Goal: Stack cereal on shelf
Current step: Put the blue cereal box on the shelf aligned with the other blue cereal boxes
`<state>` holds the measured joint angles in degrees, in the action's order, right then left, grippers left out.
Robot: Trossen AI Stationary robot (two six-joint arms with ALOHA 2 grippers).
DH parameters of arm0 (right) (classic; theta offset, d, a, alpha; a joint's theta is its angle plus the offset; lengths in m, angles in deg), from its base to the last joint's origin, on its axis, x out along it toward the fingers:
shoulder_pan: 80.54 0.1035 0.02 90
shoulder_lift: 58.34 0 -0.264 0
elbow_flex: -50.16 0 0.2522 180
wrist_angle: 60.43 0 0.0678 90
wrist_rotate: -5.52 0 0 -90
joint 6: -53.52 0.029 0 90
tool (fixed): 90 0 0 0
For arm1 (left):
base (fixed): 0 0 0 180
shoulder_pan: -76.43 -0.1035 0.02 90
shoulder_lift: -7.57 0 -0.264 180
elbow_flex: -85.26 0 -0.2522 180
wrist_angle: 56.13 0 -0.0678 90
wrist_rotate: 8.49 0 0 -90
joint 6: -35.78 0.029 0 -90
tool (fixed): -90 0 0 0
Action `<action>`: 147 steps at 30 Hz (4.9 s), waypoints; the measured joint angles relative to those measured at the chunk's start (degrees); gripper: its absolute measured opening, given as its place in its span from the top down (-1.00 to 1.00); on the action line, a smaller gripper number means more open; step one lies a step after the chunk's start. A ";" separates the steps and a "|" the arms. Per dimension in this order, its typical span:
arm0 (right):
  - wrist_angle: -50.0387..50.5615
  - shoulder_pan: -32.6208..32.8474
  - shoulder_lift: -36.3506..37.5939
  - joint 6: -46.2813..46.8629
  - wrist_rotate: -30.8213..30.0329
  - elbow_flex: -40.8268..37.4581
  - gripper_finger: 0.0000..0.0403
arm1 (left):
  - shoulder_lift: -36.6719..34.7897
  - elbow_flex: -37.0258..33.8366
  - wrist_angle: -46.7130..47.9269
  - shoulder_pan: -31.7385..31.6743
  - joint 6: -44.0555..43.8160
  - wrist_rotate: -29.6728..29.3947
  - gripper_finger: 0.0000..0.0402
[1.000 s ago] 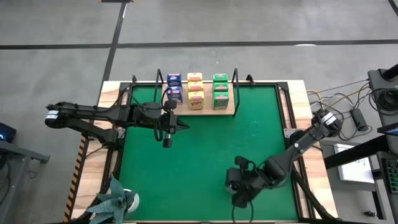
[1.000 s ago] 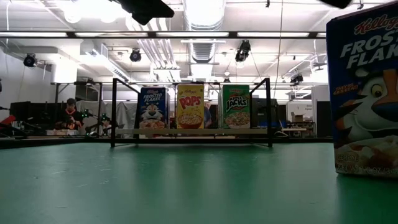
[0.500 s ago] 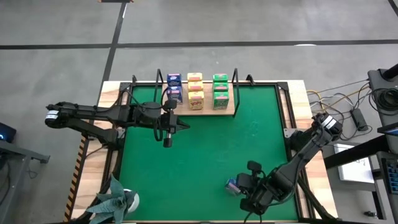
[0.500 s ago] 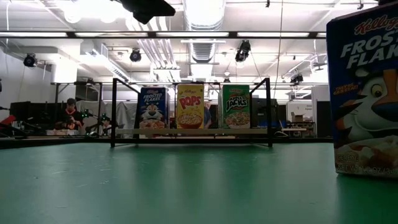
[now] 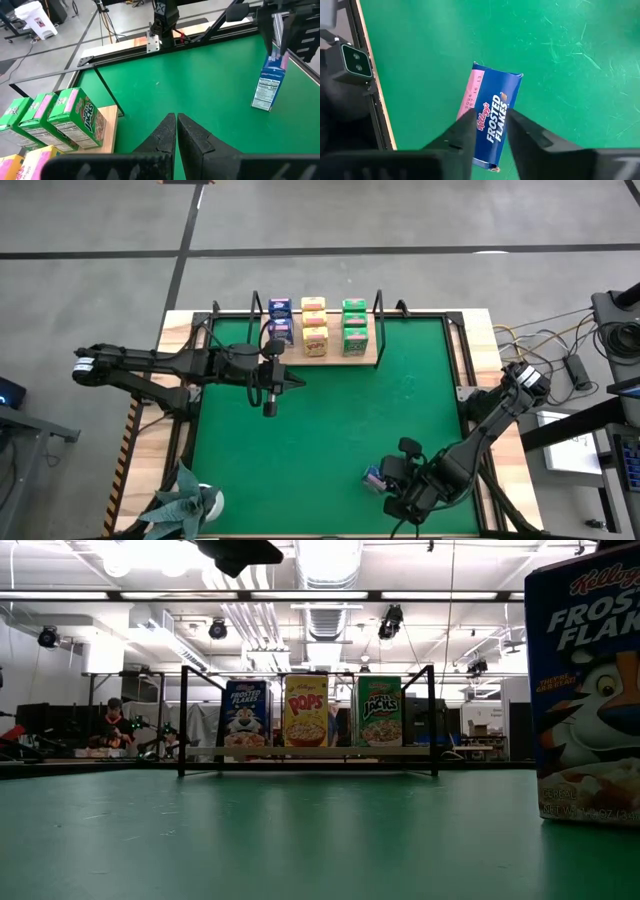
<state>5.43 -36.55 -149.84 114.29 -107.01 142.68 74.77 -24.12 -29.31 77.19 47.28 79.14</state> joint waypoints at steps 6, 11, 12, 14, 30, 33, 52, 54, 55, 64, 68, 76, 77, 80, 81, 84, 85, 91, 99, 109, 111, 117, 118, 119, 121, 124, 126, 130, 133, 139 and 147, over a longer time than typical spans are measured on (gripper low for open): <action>0.00 -0.02 0.00 0.23 -0.02 0.00 0.14 | 0.00 0.00 -0.93 0.00 0.00 0.00 1.00; 0.00 0.00 -0.07 0.36 0.13 0.00 -0.20 | 0.00 0.00 -0.93 0.00 0.00 -0.01 1.00; 0.00 0.02 -0.19 0.48 0.31 0.00 -0.25 | 0.00 0.00 -0.94 0.00 0.00 -0.02 1.00; -0.09 0.02 -0.89 1.39 0.84 0.00 -0.33 | 0.00 0.00 -1.19 0.00 0.00 -0.02 1.00; -0.07 -0.03 -4.75 2.69 4.51 -0.02 0.01 | 0.00 0.00 -1.59 0.00 0.01 -0.02 1.00; -0.09 -0.13 -4.50 2.44 4.51 -0.02 0.12 | 0.00 0.00 -1.60 0.00 0.02 -0.02 1.00; -0.31 -5.69 -4.20 -10.29 1.46 5.31 0.22 | -0.14 0.00 -3.21 0.00 5.81 1.42 1.00; -0.43 -7.45 -4.20 -14.37 1.47 6.15 0.22 | -0.63 -0.14 -3.29 0.02 5.84 3.14 1.00; -0.62 -8.36 -4.20 -16.38 1.47 6.52 0.21 | -1.01 -0.31 -3.32 0.02 5.84 3.67 1.00; -2.04 -17.32 -4.17 -34.32 3.64 9.53 0.21 | -8.32 -7.48 -8.63 0.07 4.72 4.02 1.00; -4.65 -22.04 -4.17 -42.21 6.88 10.76 0.22 | -13.36 -12.54 -13.72 0.04 4.33 3.98 1.00; -11.66 -32.31 -4.17 -58.34 13.46 13.42 0.22 | -21.80 -19.77 -21.94 0.00 6.15 3.85 1.00; -12.31 -33.57 -4.17 -60.08 14.01 13.65 0.23 | -22.59 -20.42 -22.66 0.00 6.38 3.85 1.00; -14.86 -37.33 -4.17 -64.12 16.28 14.08 0.23 | -24.67 -21.84 -24.03 0.00 7.01 3.85 1.00; -15.36 -38.51 -4.17 -65.30 17.31 14.32 0.23 | -25.06 -21.90 -24.06 0.00 7.15 3.83 1.00; -16.65 -41.78 -4.43 -68.26 19.47 15.22 0.23 | -26.23 -21.90 -24.08 0.00 7.25 3.33 1.00; -16.96 -42.70 -4.63 -69.42 19.95 15.80 0.23 | -26.59 -21.90 -24.18 0.00 7.30 3.03 1.00; -16.13 -46.74 -8.12 -75.68 20.08 20.67 0.23 | -28.40 -21.90 -24.59 0.00 9.04 2.77 1.00; -11.27 -51.19 -16.92 -83.30 20.27 33.09 0.24 | -30.97 -21.90 -24.97 -0.06 12.00 -2.46 1.00; -5.95 -56.38 -29.91 -89.83 24.72 47.62 0.24 | -31.78 -21.92 -22.54 -0.11 13.06 -3.21 1.00; -4.90 -57.19 -31.58 -90.73 24.88 49.11 0.24 | -31.95 -21.92 -22.63 -0.11 13.07 -3.21 1.00; -4.28 -58.90 -34.20 -91.90 27.59 50.97 0.20 | -32.11 -21.92 -22.36 -0.09 13.53 -3.26 1.00; -4.34 -59.13 -34.37 -92.17 27.62 50.97 0.20 | -32.06 -21.92 -22.35 -0.11 13.53 -3.26 1.00; -4.44 -59.35 -34.63 -92.47 27.71 50.97 0.20 | -32.09 -21.92 -22.34 -0.11 13.53 -3.26 1.00; -4.35 -59.69 -35.05 -93.04 27.67 50.97 0.20 | -31.98 -21.92 -22.30 -0.11 13.53 -3.26 1.00; -4.44 -59.87 -35.68 -93.76 27.54 50.97 0.19 | -31.95 -21.92 -22.12 -0.11 13.53 -3.26 1.00; -4.51 -59.78 -36.06 -93.82 27.64 50.97 0.17 | -31.95 -21.92 -22.05 -0.11 13.51 -3.26 1.00; -5.16 -59.78 -36.61 -93.98 27.67 50.97 0.07 | -31.95 -21.92 -22.03 -0.11 13.43 -3.26 1.00; -5.78 -59.86 -36.76 -93.98 27.56 50.95 -0.02 | -31.93 -21.92 -21.98 -0.11 13.33 -3.26 1.00; -7.47 -60.13 -36.79 -93.83 27.50 50.95 -0.16 | -31.93 -21.92 -21.94 -0.11 13.30 -3.26 1.00; -8.01 -60.52 -36.79 -93.89 27.00 50.95 -0.23 | -31.93 -21.92 -21.83 -0.11 13.29 -3.26 1.00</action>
<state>-2.58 -97.07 -186.63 20.40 -80.01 193.63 42.84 -46.04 -51.14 77.08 60.57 75.88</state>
